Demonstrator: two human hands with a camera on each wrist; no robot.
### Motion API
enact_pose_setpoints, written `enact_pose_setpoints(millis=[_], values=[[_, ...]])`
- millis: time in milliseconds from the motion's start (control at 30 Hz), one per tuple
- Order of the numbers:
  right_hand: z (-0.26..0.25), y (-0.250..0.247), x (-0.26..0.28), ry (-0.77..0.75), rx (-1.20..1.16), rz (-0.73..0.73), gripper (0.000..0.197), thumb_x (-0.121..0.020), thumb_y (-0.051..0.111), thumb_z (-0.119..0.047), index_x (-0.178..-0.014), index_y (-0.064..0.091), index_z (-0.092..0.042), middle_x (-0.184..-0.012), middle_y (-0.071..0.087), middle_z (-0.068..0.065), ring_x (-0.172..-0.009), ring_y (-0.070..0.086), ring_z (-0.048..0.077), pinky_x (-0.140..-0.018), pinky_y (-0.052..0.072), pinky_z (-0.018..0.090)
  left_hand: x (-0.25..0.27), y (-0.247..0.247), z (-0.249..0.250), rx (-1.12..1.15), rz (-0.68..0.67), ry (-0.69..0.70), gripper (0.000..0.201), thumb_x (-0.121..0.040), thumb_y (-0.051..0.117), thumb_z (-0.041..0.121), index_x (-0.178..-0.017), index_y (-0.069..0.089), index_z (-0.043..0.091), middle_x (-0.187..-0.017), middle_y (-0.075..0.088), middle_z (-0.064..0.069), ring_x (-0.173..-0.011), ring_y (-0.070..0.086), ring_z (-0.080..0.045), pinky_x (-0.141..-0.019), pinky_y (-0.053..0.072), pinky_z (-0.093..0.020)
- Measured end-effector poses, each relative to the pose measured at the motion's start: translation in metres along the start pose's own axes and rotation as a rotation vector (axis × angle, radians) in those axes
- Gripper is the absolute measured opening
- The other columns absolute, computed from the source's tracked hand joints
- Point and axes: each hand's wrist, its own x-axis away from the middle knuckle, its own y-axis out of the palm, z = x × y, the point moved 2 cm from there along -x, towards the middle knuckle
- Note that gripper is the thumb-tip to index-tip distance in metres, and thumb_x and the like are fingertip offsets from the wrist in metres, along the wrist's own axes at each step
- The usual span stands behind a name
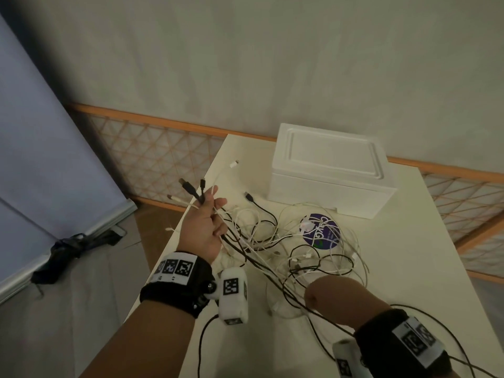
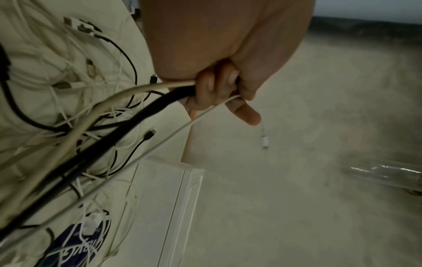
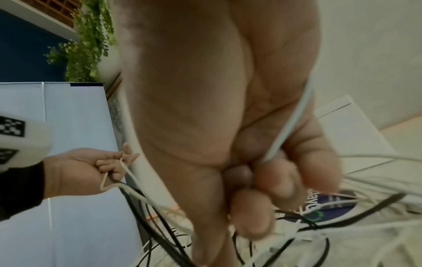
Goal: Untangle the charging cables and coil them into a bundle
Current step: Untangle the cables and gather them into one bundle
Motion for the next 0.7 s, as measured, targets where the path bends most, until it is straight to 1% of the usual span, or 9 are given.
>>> enact_pose_setpoints(millis=[67, 100, 167, 267, 400, 467, 533, 633, 700], values=[[0.004, -0.005, 0.002, 0.034, -0.002, 0.066, 0.029, -0.092, 0.043, -0.023, -0.114, 0.059, -0.03, -0.111, 0.058, -0.009, -0.113, 0.054, 0.014, -0.087, 0.041, 0.026, 0.002, 0.002, 0.002, -0.017, -0.015, 0.02, 0.022, -0.1, 0.043, 0.028, -0.109, 0.061, 0.017, -0.066, 0.063, 0.009, -0.032, 0.024, -0.002, -0.033, 0.023, -0.016], [0.003, -0.011, 0.002, 0.036, -0.017, 0.134, 0.034, -0.092, 0.043, -0.021, -0.122, 0.054, -0.032, -0.119, 0.055, -0.008, -0.117, 0.051, 0.014, -0.092, 0.041, 0.026, 0.005, 0.004, 0.001, -0.041, -0.017, 0.019, 0.021, -0.1, 0.045, 0.027, -0.105, 0.062, 0.016, -0.067, 0.064, 0.008, -0.032, 0.024, -0.002, -0.033, 0.022, -0.016], [-0.008, -0.029, 0.002, 0.007, -0.206, 0.336, 0.044, -0.092, 0.045, -0.018, -0.134, 0.045, -0.029, -0.133, 0.049, -0.005, -0.124, 0.045, 0.015, -0.101, 0.038, 0.028, 0.015, 0.013, -0.009, -0.074, -0.03, -0.02, 0.018, -0.1, 0.045, 0.023, -0.093, 0.06, 0.014, -0.073, 0.069, 0.003, -0.031, 0.024, -0.003, -0.034, 0.022, -0.017], [-0.042, -0.06, -0.004, -0.101, -0.397, 0.533, 0.043, -0.095, 0.047, -0.025, -0.138, 0.042, -0.024, -0.134, 0.052, 0.0, -0.123, 0.047, 0.017, -0.101, 0.036, 0.028, 0.034, 0.03, -0.03, -0.102, -0.11, -0.138, 0.02, -0.1, 0.044, 0.018, -0.085, 0.056, 0.012, -0.084, 0.071, -0.005, -0.031, 0.025, -0.005, -0.034, 0.023, -0.016], [-0.068, -0.07, -0.011, -0.178, -0.531, 0.559, 0.027, -0.098, 0.041, -0.025, -0.122, 0.054, -0.023, -0.099, 0.067, 0.004, -0.089, 0.063, 0.023, -0.078, 0.049, 0.038, 0.049, 0.04, -0.038, -0.112, -0.108, -0.208, 0.022, -0.097, 0.041, 0.009, -0.081, 0.055, 0.012, -0.073, 0.07, -0.004, -0.033, 0.044, -0.008, -0.036, 0.03, -0.015], [-0.069, -0.071, -0.008, -0.2, -0.687, 0.578, 0.022, -0.099, 0.043, -0.034, -0.109, 0.06, -0.023, -0.088, 0.067, -0.005, -0.08, 0.063, 0.014, -0.074, 0.049, 0.034, 0.045, 0.034, -0.035, -0.074, -0.08, -0.208, 0.02, -0.095, 0.042, 0.011, -0.08, 0.055, 0.013, -0.072, 0.066, -0.003, -0.035, 0.043, -0.009, -0.04, 0.031, -0.018], [-0.071, -0.072, -0.006, -0.195, -0.749, 0.491, 0.019, -0.091, 0.055, -0.044, -0.104, 0.06, -0.03, -0.081, 0.065, -0.01, -0.072, 0.06, 0.004, -0.069, 0.046, 0.024, 0.042, 0.025, -0.034, -0.039, -0.088, -0.237, 0.015, -0.093, 0.048, 0.016, -0.078, 0.053, 0.015, -0.07, 0.059, 0.001, -0.038, 0.037, -0.009, -0.041, 0.029, -0.019], [-0.076, -0.069, -0.008, -0.174, -0.536, 0.388, 0.035, -0.086, 0.064, -0.031, -0.119, 0.056, -0.027, -0.081, 0.063, -0.008, -0.071, 0.055, 0.006, -0.066, 0.04, 0.022, 0.04, 0.018, -0.036, -0.071, -0.127, -0.251, 0.029, -0.093, 0.051, 0.026, -0.066, 0.045, 0.019, -0.061, 0.047, 0.006, -0.034, 0.023, -0.008, -0.037, 0.019, -0.019], [-0.074, -0.068, -0.008, -0.145, -0.409, 0.394, 0.035, -0.09, 0.059, -0.027, -0.124, 0.058, -0.025, -0.098, 0.067, -0.006, -0.09, 0.058, 0.01, -0.076, 0.04, 0.022, 0.035, 0.012, -0.032, -0.158, -0.082, -0.235, 0.042, -0.095, 0.051, 0.039, -0.059, 0.04, 0.02, -0.056, 0.044, 0.006, -0.034, 0.02, -0.009, -0.037, 0.016, -0.019]])
